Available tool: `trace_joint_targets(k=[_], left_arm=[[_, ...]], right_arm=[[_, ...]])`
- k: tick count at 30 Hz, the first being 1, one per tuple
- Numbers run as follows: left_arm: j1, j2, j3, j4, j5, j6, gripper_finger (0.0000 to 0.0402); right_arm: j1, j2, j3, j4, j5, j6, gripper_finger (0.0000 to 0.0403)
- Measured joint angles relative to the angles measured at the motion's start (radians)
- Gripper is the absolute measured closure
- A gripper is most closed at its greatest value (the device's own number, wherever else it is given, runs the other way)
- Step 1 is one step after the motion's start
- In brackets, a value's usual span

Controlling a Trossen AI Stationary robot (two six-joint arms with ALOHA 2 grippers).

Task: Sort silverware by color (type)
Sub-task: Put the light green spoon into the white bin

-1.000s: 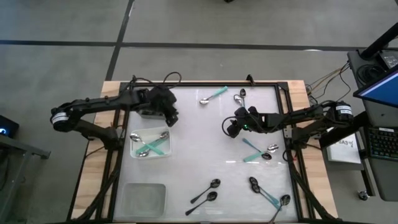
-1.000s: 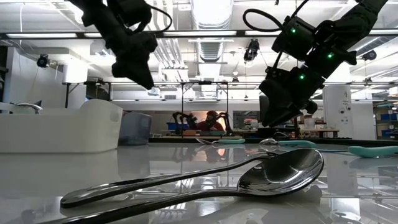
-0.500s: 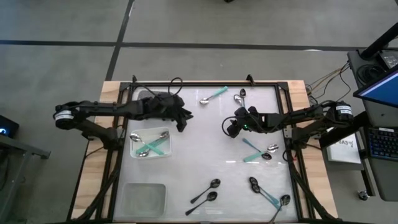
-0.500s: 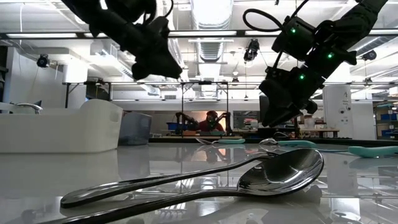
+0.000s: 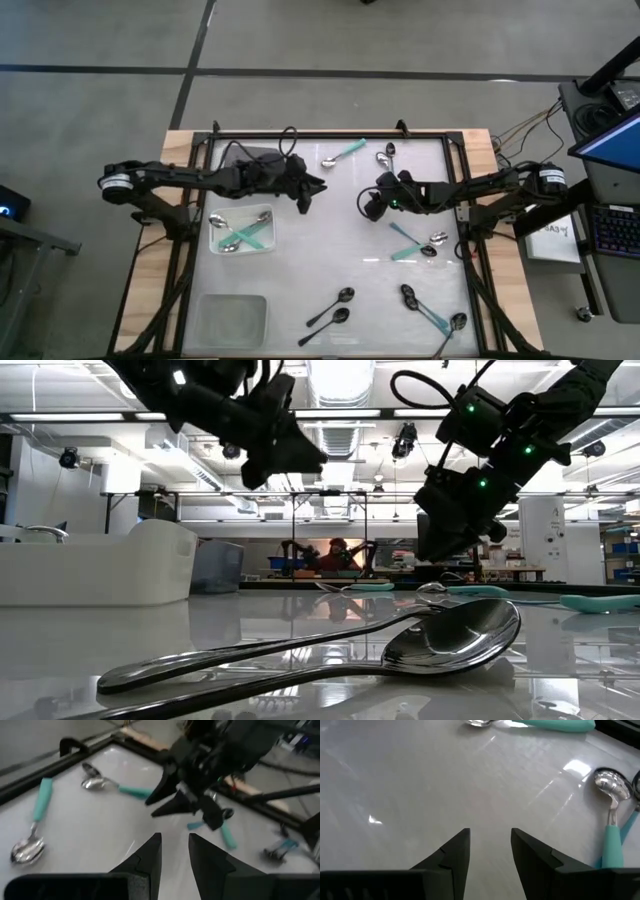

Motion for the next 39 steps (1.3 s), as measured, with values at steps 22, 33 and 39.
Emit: trace_joint_targets(k=[22,33,39], left_arm=[[-0.026,-0.012,0.052,0.164,0.000,-0.027,0.0322],[-0.026,-0.013,0.112,0.162,0.000,0.071,0.0322],[-0.024,-0.013,0.117,0.161,0.008,0.072,0.0322]], right_arm=[[-0.250,0.001,0.005,-0.173,-0.089,-0.053,0.0268],[-0.392,0.000,0.025,-0.208,-0.244,-0.028,0.0268],[-0.384,-0.006,0.081,-0.255,-0.254,-0.041,0.0268]])
